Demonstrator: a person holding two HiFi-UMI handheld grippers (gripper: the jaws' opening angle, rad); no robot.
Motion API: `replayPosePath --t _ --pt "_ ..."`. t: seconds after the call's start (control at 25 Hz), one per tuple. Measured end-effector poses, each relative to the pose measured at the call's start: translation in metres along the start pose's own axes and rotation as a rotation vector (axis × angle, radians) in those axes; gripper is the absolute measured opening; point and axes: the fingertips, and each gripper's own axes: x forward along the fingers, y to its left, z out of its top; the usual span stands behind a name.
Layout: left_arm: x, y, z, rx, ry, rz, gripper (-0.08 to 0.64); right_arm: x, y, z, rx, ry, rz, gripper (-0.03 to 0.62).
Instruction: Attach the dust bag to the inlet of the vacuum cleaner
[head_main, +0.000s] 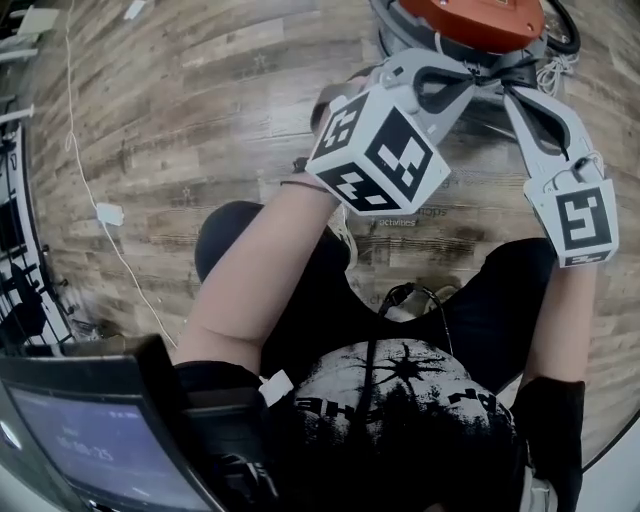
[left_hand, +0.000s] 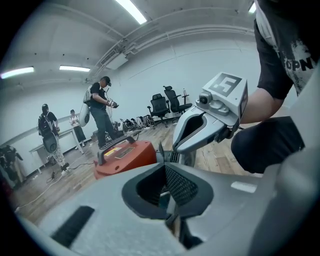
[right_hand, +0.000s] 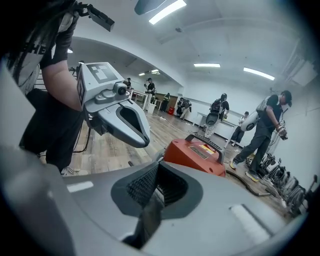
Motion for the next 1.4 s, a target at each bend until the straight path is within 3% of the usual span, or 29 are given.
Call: replayPosePath --t 0.24,0.4,0.52,0.68,0.96,1.04,1.16,1.4 --pt "-0.047 0.052 -0.022 -0.076 -0.017 0.010 0.002 0.014 -0.005 0.042 -0.078 0.000 0.038 0.005" --pt "-0.100 0.076 0.000 -0.175 -0.024 0.022 0.002 -0.011 0.003 0.102 -0.089 -0.026 0.112 0.005" --pt "-0.140 0.089 0.040 -0.294 -0.059 0.051 0.002 -0.033 -0.003 0.167 0.039 -0.098 0.137 0.005" --pt "-0.189 0.101 0.114 -0.385 -0.074 0.078 0.002 -0.070 -0.019 0.247 0.079 -0.120 0.200 0.005" --pt "-0.284 0.132 0.245 -0.426 -0.051 0.108 0.002 -0.122 -0.045 0.378 0.081 -0.138 0.306 0.006" --pt "-0.309 0.137 0.261 -0.439 -0.038 0.123 0.002 -0.128 -0.038 0.408 0.105 -0.166 0.335 0.006" --pt "-0.344 0.156 0.290 -0.445 -0.042 0.141 0.002 -0.135 -0.040 0.453 0.224 -0.172 0.347 0.006" --pt "-0.397 0.205 0.330 -0.464 -0.140 0.132 0.002 -0.127 -0.064 0.537 0.312 -0.255 0.279 0.006"
